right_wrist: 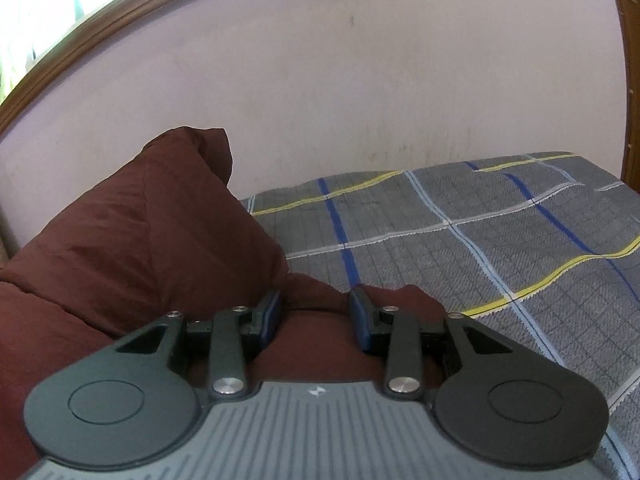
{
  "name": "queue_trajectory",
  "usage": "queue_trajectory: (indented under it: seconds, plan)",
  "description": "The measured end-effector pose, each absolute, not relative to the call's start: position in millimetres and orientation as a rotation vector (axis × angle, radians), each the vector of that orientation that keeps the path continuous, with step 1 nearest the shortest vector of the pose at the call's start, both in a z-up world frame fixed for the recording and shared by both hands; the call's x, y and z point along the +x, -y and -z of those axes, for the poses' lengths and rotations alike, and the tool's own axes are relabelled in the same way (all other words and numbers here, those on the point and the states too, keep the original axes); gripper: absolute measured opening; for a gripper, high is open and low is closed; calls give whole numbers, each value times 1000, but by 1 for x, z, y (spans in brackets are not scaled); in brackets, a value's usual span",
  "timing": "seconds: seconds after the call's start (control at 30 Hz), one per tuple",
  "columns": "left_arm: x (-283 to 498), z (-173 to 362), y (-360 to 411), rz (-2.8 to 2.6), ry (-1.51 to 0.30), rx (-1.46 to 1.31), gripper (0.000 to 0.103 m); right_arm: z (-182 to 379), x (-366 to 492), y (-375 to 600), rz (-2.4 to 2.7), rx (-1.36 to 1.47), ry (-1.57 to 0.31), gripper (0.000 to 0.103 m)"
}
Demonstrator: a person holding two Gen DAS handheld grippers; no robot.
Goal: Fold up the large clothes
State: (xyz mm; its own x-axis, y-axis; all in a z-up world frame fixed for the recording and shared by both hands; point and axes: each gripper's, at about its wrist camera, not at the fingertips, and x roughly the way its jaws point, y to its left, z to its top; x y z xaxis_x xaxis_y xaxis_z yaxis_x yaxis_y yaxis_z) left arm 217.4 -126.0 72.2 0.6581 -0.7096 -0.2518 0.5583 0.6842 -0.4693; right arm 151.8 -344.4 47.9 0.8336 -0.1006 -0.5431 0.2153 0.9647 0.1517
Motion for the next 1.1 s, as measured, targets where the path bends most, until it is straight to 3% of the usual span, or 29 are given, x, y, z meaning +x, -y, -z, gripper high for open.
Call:
queue_trajectory:
  seconds: [0.27, 1.1]
  plan:
    - [260, -52, 139, 634, -554, -392, 102, -49, 149, 350, 153, 250, -546, 35]
    - [260, -11, 143, 415, -525, -285, 103, -48, 151, 351, 144, 262, -539, 35]
